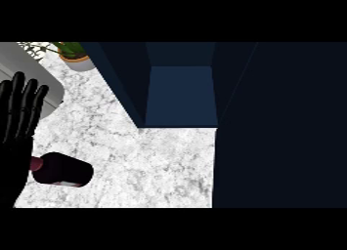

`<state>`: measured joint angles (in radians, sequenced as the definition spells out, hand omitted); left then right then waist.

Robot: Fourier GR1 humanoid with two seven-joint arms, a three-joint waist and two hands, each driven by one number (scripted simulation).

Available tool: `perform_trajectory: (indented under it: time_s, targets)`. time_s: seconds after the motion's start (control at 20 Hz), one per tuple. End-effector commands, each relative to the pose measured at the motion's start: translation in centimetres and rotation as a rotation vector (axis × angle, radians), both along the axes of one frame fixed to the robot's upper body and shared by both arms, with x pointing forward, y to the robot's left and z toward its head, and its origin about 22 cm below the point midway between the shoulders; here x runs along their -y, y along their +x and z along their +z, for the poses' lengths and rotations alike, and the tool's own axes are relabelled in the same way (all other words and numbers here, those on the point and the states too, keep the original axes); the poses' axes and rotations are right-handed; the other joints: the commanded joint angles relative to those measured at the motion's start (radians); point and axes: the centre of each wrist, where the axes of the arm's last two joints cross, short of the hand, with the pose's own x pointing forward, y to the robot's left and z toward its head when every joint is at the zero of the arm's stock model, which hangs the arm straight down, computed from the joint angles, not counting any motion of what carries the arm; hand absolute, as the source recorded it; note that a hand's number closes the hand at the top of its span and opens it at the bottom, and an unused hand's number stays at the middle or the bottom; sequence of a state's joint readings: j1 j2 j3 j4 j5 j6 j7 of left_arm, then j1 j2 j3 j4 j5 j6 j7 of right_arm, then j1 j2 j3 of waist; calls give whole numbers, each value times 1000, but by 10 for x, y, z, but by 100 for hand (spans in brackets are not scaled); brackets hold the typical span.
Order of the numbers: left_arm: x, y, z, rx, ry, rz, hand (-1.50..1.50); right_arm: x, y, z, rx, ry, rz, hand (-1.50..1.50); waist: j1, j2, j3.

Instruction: Pick up the wine, place it into the cabinet and close the cabinet

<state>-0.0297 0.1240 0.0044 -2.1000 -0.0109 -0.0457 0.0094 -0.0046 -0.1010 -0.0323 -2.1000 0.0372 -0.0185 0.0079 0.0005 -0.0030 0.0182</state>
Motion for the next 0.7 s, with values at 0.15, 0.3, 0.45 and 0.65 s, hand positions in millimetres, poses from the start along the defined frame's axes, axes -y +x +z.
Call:
perform_trajectory:
  time_s: [0.15,0.3,0.45,0.65]
  targets:
    - [-33,25,3,-61,-72,395,-150,-12,-24,0,-1,49,35,-150,-18,3,-18]
    - [-17,31,-21,-232,-300,461,-150,-39,-22,-6,-111,33,336,-150,-1,10,-19]
    - [3,43,-9,-243,-324,518,-150,-36,-44,4,-135,50,411,-150,-28,1,-17]
    - [28,53,33,-236,-346,535,-150,-31,-83,23,-142,56,423,-150,-22,-3,-17]
